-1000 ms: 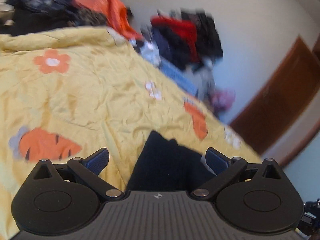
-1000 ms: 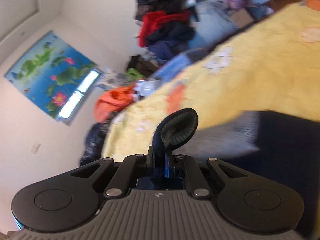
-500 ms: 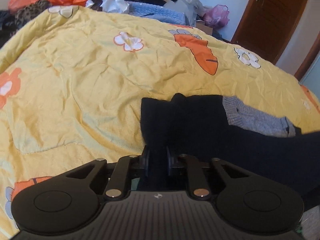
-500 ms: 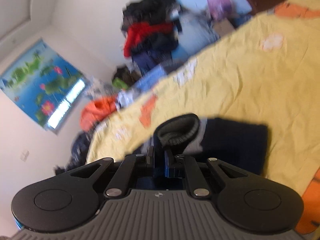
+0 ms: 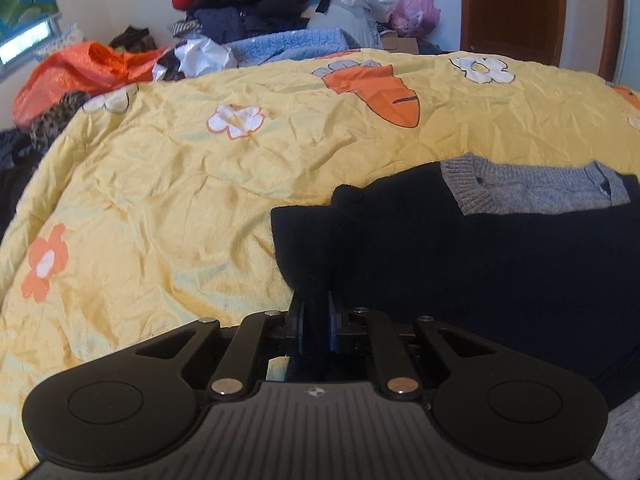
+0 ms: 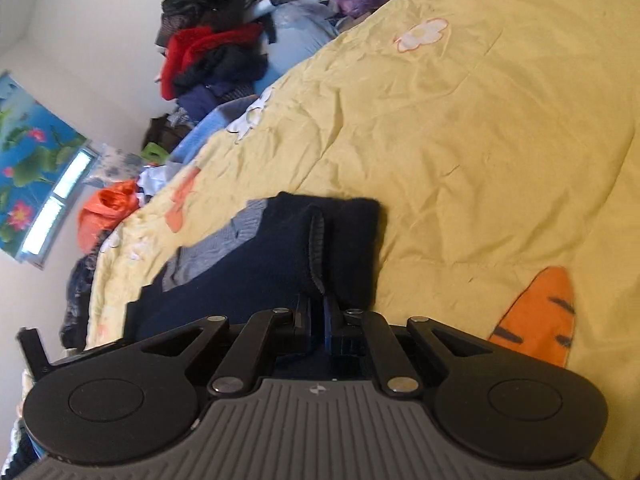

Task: Fold small clothes

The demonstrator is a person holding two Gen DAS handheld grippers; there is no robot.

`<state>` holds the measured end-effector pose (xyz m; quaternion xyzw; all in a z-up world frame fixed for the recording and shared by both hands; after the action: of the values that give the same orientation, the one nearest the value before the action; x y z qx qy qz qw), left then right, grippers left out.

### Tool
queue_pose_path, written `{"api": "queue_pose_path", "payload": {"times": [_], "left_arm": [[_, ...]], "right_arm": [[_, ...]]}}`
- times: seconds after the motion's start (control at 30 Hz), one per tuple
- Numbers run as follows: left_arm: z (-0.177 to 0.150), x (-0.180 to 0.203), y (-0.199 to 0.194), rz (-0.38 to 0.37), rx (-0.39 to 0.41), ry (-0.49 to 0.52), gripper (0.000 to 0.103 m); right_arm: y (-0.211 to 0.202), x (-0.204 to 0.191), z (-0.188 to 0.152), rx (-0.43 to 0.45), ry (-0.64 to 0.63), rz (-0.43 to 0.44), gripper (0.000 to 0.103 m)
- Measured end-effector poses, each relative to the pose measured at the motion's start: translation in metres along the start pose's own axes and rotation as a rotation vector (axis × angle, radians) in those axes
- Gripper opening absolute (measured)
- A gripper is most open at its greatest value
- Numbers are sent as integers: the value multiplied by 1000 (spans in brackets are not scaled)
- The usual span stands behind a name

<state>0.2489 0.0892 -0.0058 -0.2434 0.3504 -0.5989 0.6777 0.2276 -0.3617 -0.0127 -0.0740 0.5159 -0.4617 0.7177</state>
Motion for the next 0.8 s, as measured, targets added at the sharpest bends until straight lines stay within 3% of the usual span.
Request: {"api": "queue_pose_path", "payload": {"times": [0.03,0.07,0.1,0.13,0.2,0.23,0.27,0.3,0.4,0.5,0.63,0.67,0.73,0.8], "left_arm": [[0,1,-4,8,12,15,12],[1,2,-11,25,27,32,19],[3,2,-20,59,51,51,23],[4,3,-33,97,96,62,33],[6,10,-60,115,255,59,76],[7,17,-70,96,339,50,103],[7,27,-78,66,416,49,103],[9,40,-77,40,438,65,103],[15,72,-49,-23,318,88,103],[7,82,-12,-37,186,81,103],[-6,54,4,-169,175,3,103],[-6,47,8,-200,165,-15,103],[-6,41,12,-224,159,-36,103],[-5,46,11,-196,173,-26,103]], "right_arm": [[-3,-1,0,8,12,-4,17],[-10,-1,2,21,19,-14,30],[-19,-5,4,63,10,-29,38],[-31,-14,4,136,-31,-59,48],[-45,-45,3,256,-196,-116,52],[-43,-63,2,271,-270,-119,56],[-35,-80,0,261,-325,-114,61],[-22,-96,-4,235,-374,-104,63],[25,-121,-13,185,-487,-114,65],[69,-118,-19,113,-541,-249,65],[77,-99,-39,151,-728,-382,63],[73,-90,-42,174,-760,-418,80],[64,-66,-24,155,-568,-379,98],[67,-66,-21,140,-586,-395,101]]}}
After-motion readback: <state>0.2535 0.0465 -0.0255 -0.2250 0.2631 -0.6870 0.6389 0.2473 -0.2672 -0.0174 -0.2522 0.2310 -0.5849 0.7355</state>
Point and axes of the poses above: each gripper's, at about its wrist camera, not at the fingertips, and y roughly the way its jaws point, x to its right, z to its top, the point moved 3 cm from there along y, roughly the way its jaws point, and after that the axes turned 1 degree about z, right-handed, at the moved point
